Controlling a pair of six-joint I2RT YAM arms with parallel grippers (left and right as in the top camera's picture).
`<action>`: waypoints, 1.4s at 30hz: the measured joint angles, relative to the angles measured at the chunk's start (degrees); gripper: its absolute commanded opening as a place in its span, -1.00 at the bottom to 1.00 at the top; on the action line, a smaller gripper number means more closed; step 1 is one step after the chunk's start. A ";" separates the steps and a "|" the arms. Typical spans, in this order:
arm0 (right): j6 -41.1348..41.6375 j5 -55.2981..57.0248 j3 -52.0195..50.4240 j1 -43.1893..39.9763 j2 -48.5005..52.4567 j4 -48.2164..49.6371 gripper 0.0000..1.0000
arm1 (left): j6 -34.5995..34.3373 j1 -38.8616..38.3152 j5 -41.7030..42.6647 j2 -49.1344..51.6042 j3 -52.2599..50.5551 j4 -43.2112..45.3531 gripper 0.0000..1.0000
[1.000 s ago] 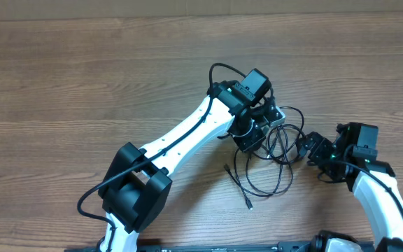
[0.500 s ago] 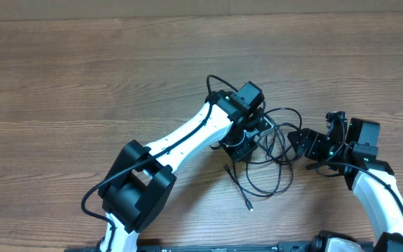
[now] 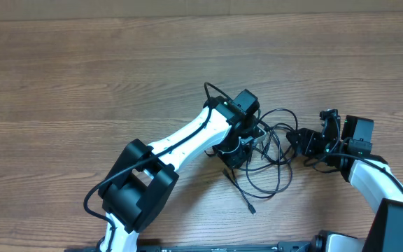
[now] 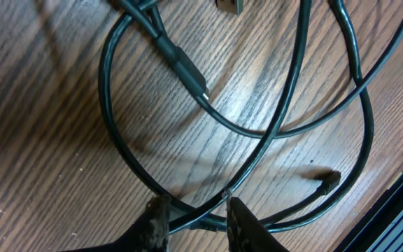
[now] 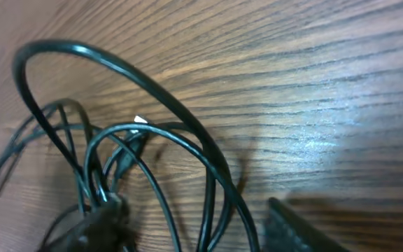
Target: Untangle cables
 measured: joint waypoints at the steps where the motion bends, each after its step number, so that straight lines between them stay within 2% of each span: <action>1: 0.00 -0.52 0.00 -0.02 0.00 0.15 0.10 | 0.00 0.00 0.00 0.00 0.00 0.02 -0.45; 2: 0.02 -0.76 0.00 -0.02 0.00 0.17 0.13 | 0.00 0.00 0.00 0.00 0.00 0.02 -0.46; 3: -0.02 -1.14 0.00 -0.02 0.00 0.17 0.25 | 0.00 0.00 0.00 0.00 0.00 0.02 -0.46; 4: 0.00 -1.40 0.00 -0.02 0.00 0.17 0.27 | 0.00 0.00 0.00 0.00 0.00 0.02 -0.46; 6: -1.68 -1.46 0.00 -0.02 0.00 0.17 0.45 | 0.00 0.00 0.00 0.00 0.00 0.02 -0.46; 8: -5.22 0.66 0.00 -0.02 0.00 0.20 0.48 | 0.00 0.00 -0.02 0.00 0.00 0.02 -0.47; 13: -12.04 7.82 0.00 0.55 0.00 1.75 0.50 | 0.00 0.00 -0.15 0.00 0.00 0.17 -0.47; 18: -16.44 14.32 -0.02 7.06 4.42 8.26 0.51 | 0.00 0.00 -0.17 0.00 -0.02 0.68 -0.49; 21: -17.68 15.52 -0.04 9.70 7.78 13.27 0.40 | 0.00 0.00 -0.17 0.00 -0.02 0.76 -0.48; 25: -18.08 15.78 -0.09 12.07 9.42 18.21 0.35 | 0.00 0.00 -0.17 0.00 -0.02 1.16 -0.46; 27: -18.08 14.29 -0.13 12.11 9.49 20.76 -0.04 | 0.00 0.00 -0.17 0.00 -0.02 1.31 -0.46; 29: -18.16 13.44 -0.13 12.11 9.49 22.27 -0.81 | 0.00 0.00 -0.20 0.00 -0.02 1.31 -0.46; 30: -18.08 13.31 -0.15 12.11 9.49 22.77 -0.92 | 0.00 0.02 -0.17 0.00 -0.02 1.31 -0.46; 33: -13.31 16.11 -0.17 12.11 9.49 25.97 -0.92 | 0.00 0.00 -0.17 0.00 -0.02 1.33 -0.46; 36: -4.42 25.20 -0.20 12.02 9.51 26.77 -0.92 | 0.00 0.00 -0.17 0.00 -0.02 1.31 -0.47; 38: 4.87 31.93 -0.17 11.15 9.51 24.50 -0.92 | 0.00 0.00 -0.17 0.00 -0.02 1.29 -0.47; 39: 6.34 32.68 -0.17 10.71 9.51 23.80 -0.92 | 0.00 0.00 -0.17 0.00 -0.02 1.29 -0.47; 42: 20.48 35.50 -0.22 4.59 9.55 19.91 -0.93 | 0.00 0.00 -0.17 0.00 -0.02 1.25 -0.47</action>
